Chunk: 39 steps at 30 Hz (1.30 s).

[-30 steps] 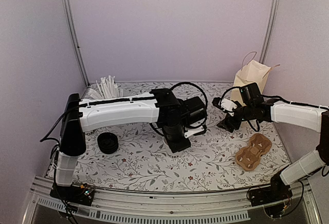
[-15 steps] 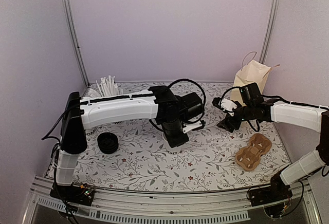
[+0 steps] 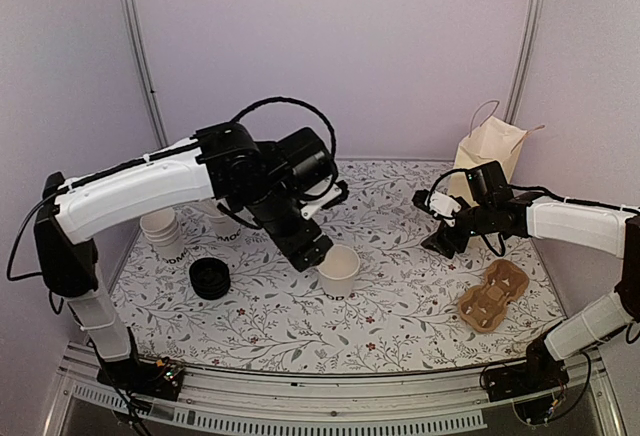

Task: Pack the takeout coffee

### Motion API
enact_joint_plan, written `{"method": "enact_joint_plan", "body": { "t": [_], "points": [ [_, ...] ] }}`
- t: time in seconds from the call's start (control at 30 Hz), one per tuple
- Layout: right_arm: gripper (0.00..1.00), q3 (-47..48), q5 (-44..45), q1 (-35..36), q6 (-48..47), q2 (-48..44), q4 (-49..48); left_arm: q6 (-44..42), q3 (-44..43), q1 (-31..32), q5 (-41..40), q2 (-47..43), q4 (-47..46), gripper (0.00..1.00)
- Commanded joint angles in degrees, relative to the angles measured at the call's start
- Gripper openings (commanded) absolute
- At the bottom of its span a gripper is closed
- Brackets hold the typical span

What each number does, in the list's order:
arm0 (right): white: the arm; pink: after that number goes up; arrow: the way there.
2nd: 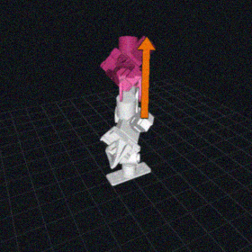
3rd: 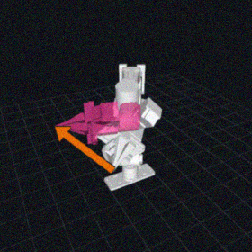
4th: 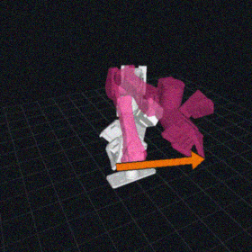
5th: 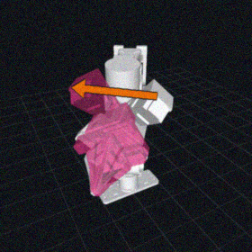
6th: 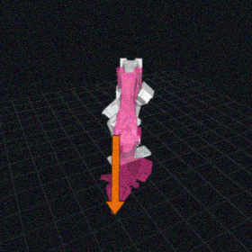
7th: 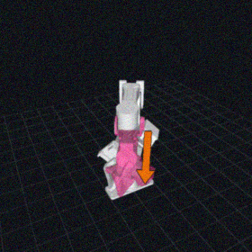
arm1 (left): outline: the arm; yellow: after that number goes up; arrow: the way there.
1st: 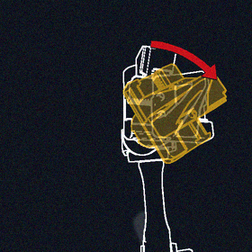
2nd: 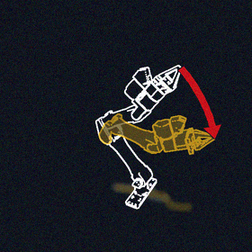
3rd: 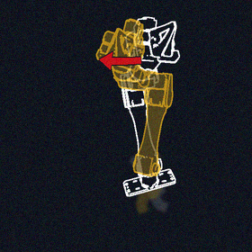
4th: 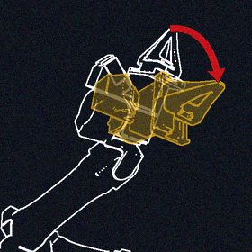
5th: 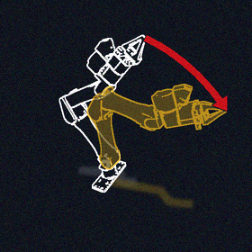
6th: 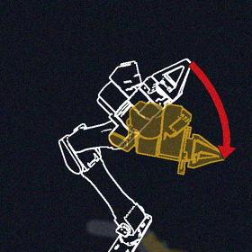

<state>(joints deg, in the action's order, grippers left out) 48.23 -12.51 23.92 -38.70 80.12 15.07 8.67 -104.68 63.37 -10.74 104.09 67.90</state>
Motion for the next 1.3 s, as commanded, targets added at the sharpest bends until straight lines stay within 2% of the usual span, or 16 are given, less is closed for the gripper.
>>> {"method": "enact_joint_plan", "body": {
  "t": [0.0,0.07,0.13,0.23,0.3,0.4,0.57,0.73,0.83,0.97,1.27],
  "points": [
    [0.79,-0.7,-0.2,-0.3,-0.7,0.1,0.2,7.0,10.7,-3.5,-3.1,-3.3,5.4,0.95],
    [0.79,-0.7,-0.4,-0.3,-0.8,0.3,0.4,9.0,14.5,-4.3,-8.7,-4.7,6.7,0.99],
    [0.79,-0.7,-0.7,-0.3,-0.9,0.4,0.5,12.1,17.6,-4.9,-14.8,-6.2,8.1,1.00],
    [0.79,-0.6,-0.9,-0.3,-0.9,0.5,0.8,11.5,23.5,-7.3,-11.4,-10.2,4.1,1.00],
    [0.79,-0.6,-0.8,-0.2,-0.9,0.6,0.8,12.3,26.1,-10.1,-10.4,-11.7,3.1,0.93],
    [0.79,-0.6,-0.8,-0.3,-0.9,0.4,0.8,12.1,29.3,-15.3,-7.5,-13.0,2.5,0.76],
    [0.79,-0.6,-0.7,-0.2,-0.9,0.8,1.0,11.1,32.4,-19.7,-4.7,-13.4,1.2,0.57],
    [0.79,-0.6,-0.8,-0.3,-1.0,0.9,1.1,9.6,33.7,-21.7,-0.8,-12.6,-0.3,0.45],
    [0.79,-0.6,-0.6,-0.3,-1.2,1.1,1.2,8.8,34.3,-22.4,0.0,-11.5,-1.0,0.42],
    [0.79,-0.6,-0.5,-0.3,-1.3,1.4,1.3,7.9,35.3,-22.6,1.8,-9.6,-2.6,0.43],
    [0.79,-0.6,-0.6,-0.3,-1.5,2.0,1.7,8.6,33.5,-22.8,-1.4,-4.8,-3.2,0.39]
  ]
}}
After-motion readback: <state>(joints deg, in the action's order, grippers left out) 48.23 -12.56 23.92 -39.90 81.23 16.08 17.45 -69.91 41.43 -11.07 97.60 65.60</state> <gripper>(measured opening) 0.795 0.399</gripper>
